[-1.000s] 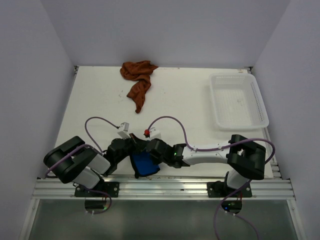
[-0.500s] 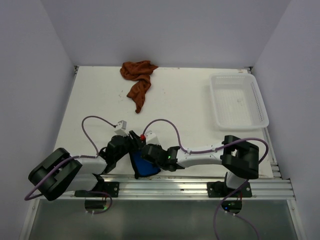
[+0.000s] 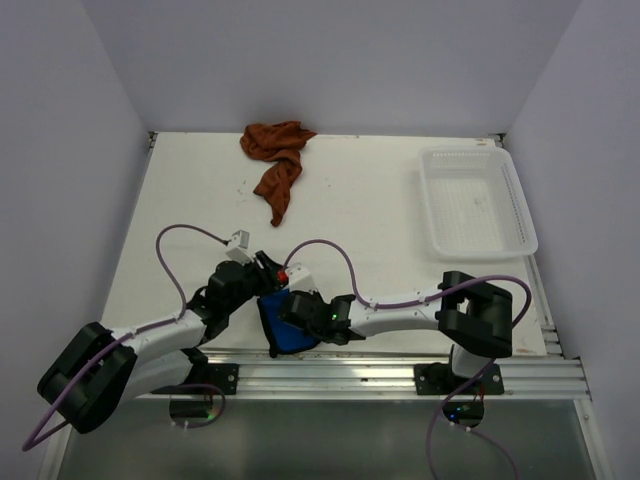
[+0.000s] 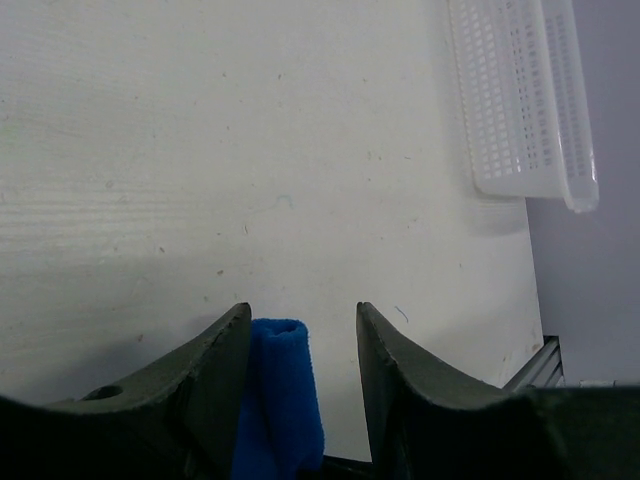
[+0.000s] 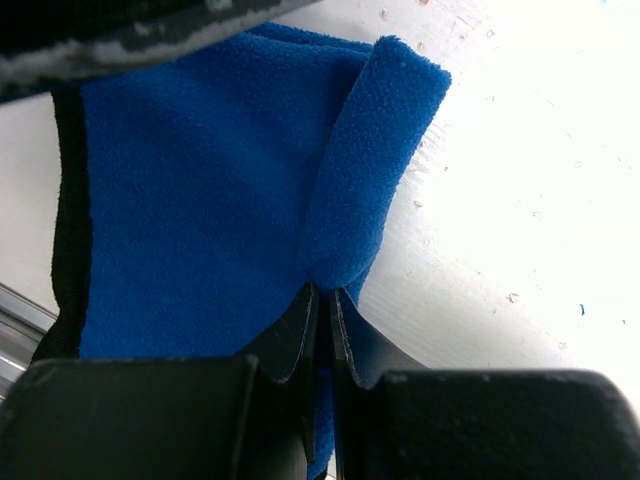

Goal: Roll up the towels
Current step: Roll the towel

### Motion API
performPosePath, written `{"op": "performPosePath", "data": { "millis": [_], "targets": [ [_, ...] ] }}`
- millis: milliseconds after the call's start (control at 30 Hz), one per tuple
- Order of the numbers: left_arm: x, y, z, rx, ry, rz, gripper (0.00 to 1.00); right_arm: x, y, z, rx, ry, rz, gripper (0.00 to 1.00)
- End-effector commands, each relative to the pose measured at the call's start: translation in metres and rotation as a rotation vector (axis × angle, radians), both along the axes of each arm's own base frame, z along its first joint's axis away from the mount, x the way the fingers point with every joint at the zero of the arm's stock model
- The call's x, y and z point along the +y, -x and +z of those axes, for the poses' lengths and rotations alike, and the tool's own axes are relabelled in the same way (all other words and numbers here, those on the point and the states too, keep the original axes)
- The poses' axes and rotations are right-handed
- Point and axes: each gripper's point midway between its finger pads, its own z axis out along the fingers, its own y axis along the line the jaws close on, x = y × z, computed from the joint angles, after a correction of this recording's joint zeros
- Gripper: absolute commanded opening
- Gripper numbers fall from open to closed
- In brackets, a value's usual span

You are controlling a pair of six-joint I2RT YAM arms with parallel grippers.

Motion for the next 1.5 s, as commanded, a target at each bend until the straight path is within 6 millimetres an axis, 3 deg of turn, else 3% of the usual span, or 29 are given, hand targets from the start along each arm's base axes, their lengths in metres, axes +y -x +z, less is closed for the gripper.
{"op": "performPosePath", "data": {
  "millis": [0,200,400,567,1033,1300,1467],
  "targets": [
    [-0.004,-0.001,0.01,-0.012,0.006,-0.025,0.5,0.002,-0.004,0.004,-0.026,0.002,-0.033,0.05],
    [-0.019,0.008,0.019,0.025,0.12,-0.079,0.34,0.005,-0.004,0.005,-0.023,-0.023,-0.047,0.05],
    [-0.032,0.012,0.024,0.051,0.203,-0.122,0.12,0.008,-0.003,0.006,-0.032,-0.025,-0.046,0.05],
    [-0.034,0.018,0.015,0.09,0.233,-0.134,0.0,0.01,-0.003,0.006,-0.035,-0.032,-0.056,0.04],
    [-0.037,0.025,-0.012,0.152,0.253,-0.139,0.0,0.01,-0.003,0.006,-0.037,-0.052,-0.077,0.04],
    [-0.035,0.022,-0.021,0.125,0.207,-0.133,0.0,0.013,-0.001,0.006,-0.026,-0.062,-0.071,0.04],
    [-0.027,0.024,-0.038,0.139,0.136,-0.116,0.0,0.013,0.0,0.005,-0.023,-0.058,-0.065,0.04]
  ]
}}
